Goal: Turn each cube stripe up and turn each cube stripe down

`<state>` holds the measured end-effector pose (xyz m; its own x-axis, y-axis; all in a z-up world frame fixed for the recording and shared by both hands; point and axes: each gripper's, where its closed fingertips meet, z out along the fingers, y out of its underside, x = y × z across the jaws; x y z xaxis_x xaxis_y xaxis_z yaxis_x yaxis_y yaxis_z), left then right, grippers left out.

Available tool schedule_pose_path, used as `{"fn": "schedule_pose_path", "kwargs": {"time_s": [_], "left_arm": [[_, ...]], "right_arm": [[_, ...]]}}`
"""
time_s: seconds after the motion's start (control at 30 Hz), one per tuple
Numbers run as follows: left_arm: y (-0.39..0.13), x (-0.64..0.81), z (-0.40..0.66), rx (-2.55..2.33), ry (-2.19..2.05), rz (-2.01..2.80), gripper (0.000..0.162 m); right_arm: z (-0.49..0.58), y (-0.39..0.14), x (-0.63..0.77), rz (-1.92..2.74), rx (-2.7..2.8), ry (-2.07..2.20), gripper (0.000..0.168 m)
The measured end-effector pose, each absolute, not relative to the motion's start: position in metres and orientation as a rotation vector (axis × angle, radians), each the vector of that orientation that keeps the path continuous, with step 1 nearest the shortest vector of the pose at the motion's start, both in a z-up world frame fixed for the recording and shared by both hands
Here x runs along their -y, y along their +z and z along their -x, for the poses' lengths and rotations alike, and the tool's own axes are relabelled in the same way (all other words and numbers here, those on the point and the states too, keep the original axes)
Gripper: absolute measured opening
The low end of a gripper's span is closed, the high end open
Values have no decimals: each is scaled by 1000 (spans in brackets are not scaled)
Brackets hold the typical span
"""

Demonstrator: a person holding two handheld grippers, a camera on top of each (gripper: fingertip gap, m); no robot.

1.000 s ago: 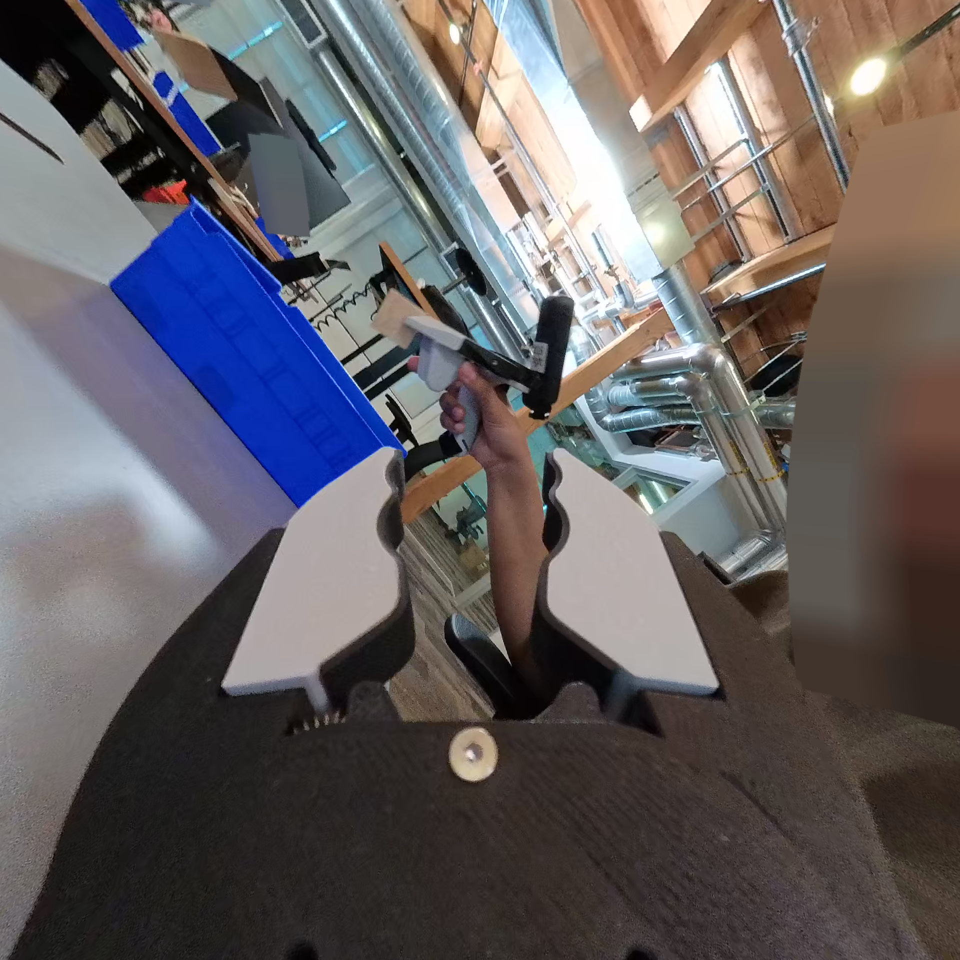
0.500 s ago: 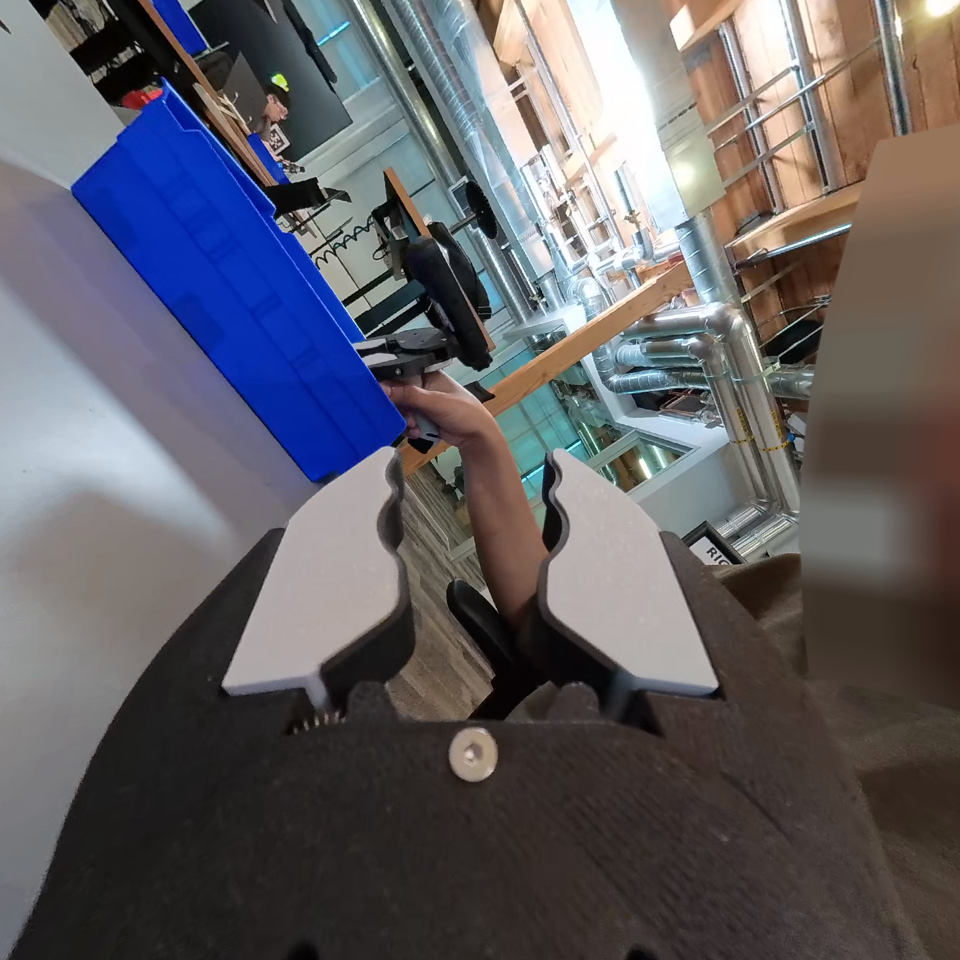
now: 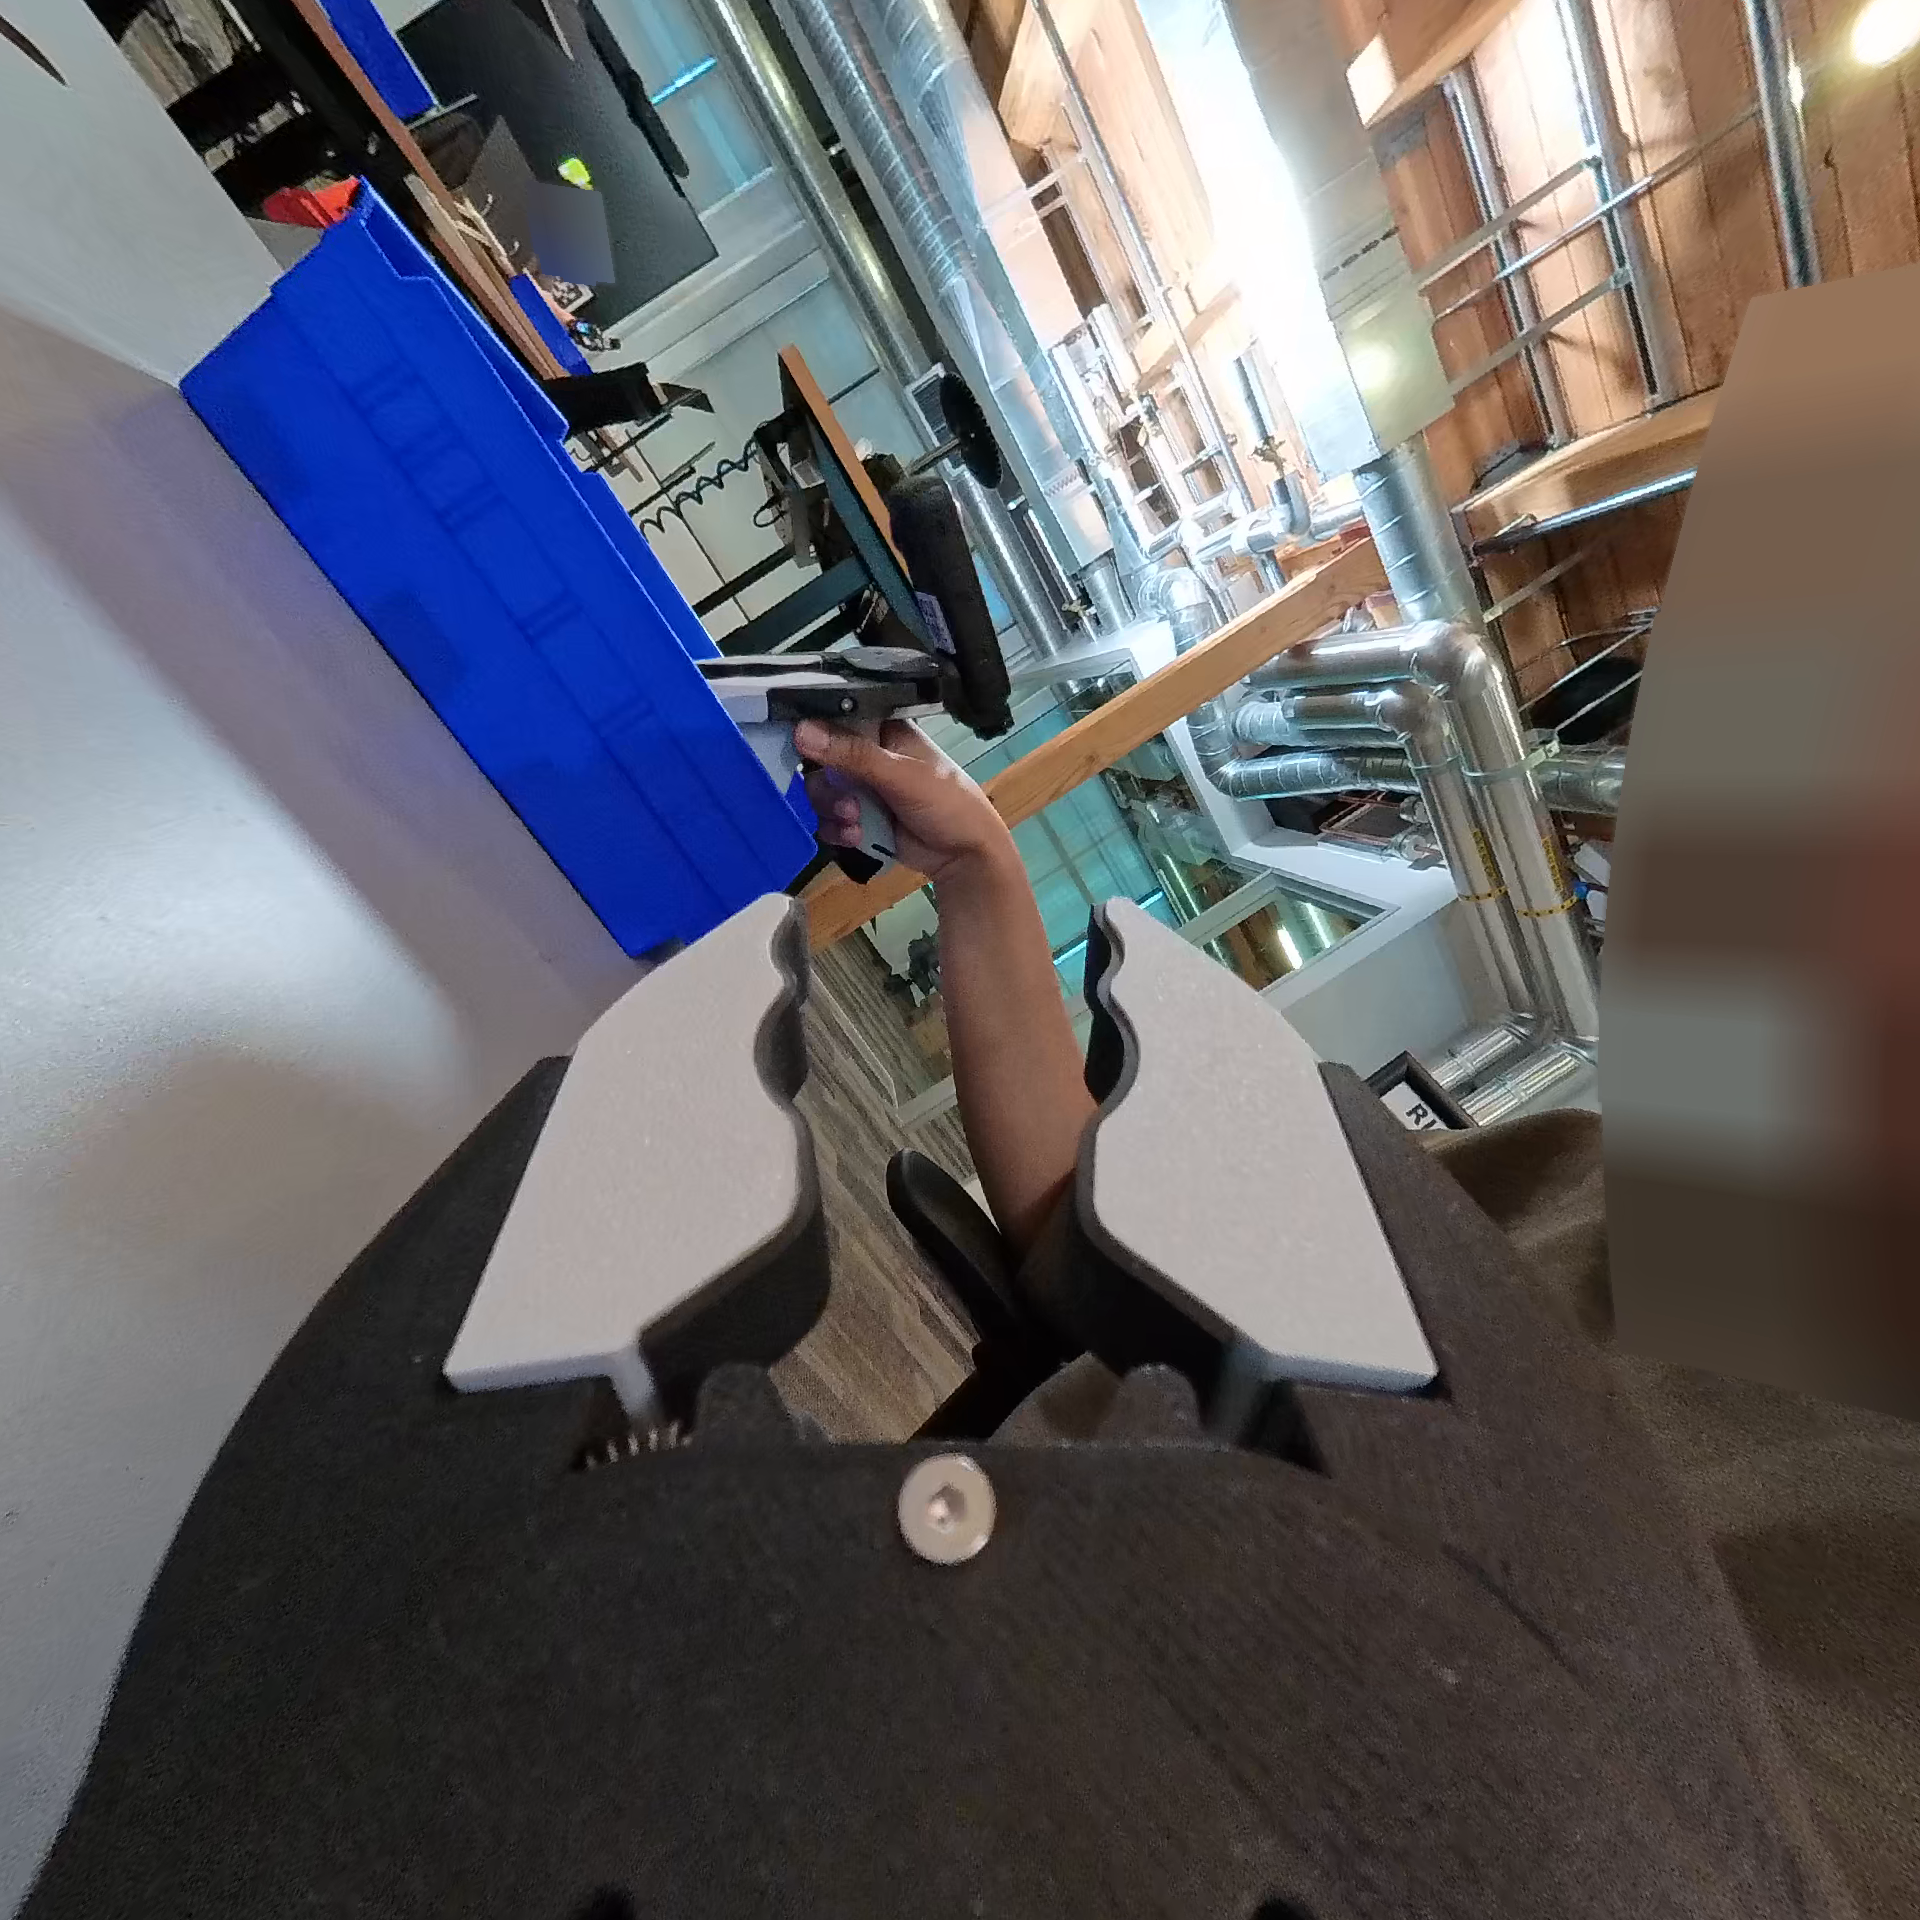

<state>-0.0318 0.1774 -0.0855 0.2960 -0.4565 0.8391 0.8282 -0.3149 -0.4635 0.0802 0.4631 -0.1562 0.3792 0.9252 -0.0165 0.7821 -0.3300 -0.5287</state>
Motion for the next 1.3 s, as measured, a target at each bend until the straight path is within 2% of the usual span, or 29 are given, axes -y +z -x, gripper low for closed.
{"fn": "schedule_pose_path", "kwargs": {"time_s": [0.1,0.27,0.37,0.57,0.73,0.87,1.07,1.3], "left_arm": [[-86,-177,33,385,-1340,1356,51],[-87,-177,31,384,-1347,1365,51],[-88,-177,30,380,-1348,1373,51],[-88,-177,38,388,-1321,1373,51],[-86,-177,52,387,-1240,1379,51],[-83,-174,64,354,-1114,1407,50],[-79,-167,91,292,-804,1472,51],[-72,-149,141,384,-592,1450,52]], "right_arm": [[-91,-160,-477,2213,1438,359,33],[-107,-197,-476,2290,1548,204,23],[-110,-199,-474,2286,1583,185,31],[-100,-133,-499,2036,1379,144,32],[-41,-45,-435,1630,1327,589,29],[0,-13,-348,1467,1352,993,30],[46,-48,-237,1468,1349,1500,34],[64,-126,-192,1460,1534,1364,37]]}}
